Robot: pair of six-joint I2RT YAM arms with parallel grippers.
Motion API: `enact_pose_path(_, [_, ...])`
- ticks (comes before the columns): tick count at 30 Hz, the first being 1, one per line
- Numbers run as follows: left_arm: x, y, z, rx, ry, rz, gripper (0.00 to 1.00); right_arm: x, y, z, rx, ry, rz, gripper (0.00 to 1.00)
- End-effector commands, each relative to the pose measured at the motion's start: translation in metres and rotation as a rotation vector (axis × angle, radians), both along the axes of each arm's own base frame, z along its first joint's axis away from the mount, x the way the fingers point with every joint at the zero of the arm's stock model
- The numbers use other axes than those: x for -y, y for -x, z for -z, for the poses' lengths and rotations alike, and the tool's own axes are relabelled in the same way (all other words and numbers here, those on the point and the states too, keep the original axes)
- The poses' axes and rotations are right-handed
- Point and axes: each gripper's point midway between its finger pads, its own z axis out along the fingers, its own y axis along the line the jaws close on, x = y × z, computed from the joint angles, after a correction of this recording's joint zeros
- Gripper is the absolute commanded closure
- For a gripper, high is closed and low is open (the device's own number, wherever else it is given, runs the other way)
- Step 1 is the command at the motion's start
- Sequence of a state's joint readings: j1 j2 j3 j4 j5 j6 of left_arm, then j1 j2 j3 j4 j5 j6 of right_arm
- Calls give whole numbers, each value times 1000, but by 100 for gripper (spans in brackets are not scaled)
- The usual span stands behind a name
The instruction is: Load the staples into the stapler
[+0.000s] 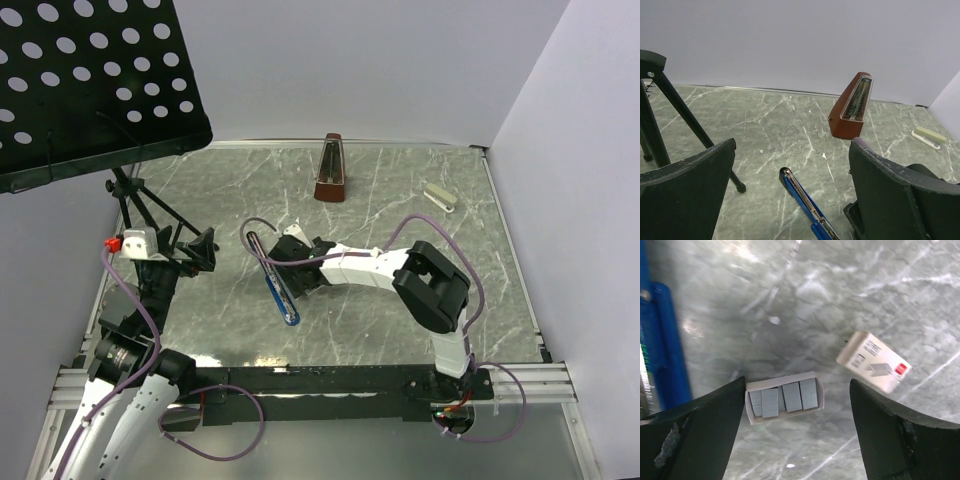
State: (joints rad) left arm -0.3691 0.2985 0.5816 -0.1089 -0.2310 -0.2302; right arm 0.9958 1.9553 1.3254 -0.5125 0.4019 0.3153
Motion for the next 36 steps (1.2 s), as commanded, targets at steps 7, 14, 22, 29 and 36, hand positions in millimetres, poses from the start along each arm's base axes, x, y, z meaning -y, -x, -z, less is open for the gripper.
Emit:
enact_pose_path(7, [5, -1, -8, 33, 4, 22, 0, 19, 0, -31, 26, -33, -49, 10])
enact_pose_path(14, [5, -1, -7, 32, 2, 23, 1, 8, 4, -52, -21, -190, -109, 19])
enact_pose_path(22, [4, 0, -7, 31, 2, 20, 0, 14, 5, -43, -83, -176, -132, 60])
enact_pose_path(29, [4, 0, -8, 33, 1, 21, 0, 13, 13, -25, -155, -142, -154, 73])
enact_pose_path(36, [4, 0, -8, 33, 1, 21, 1, 11, 15, -16, -189, -122, -169, 73])
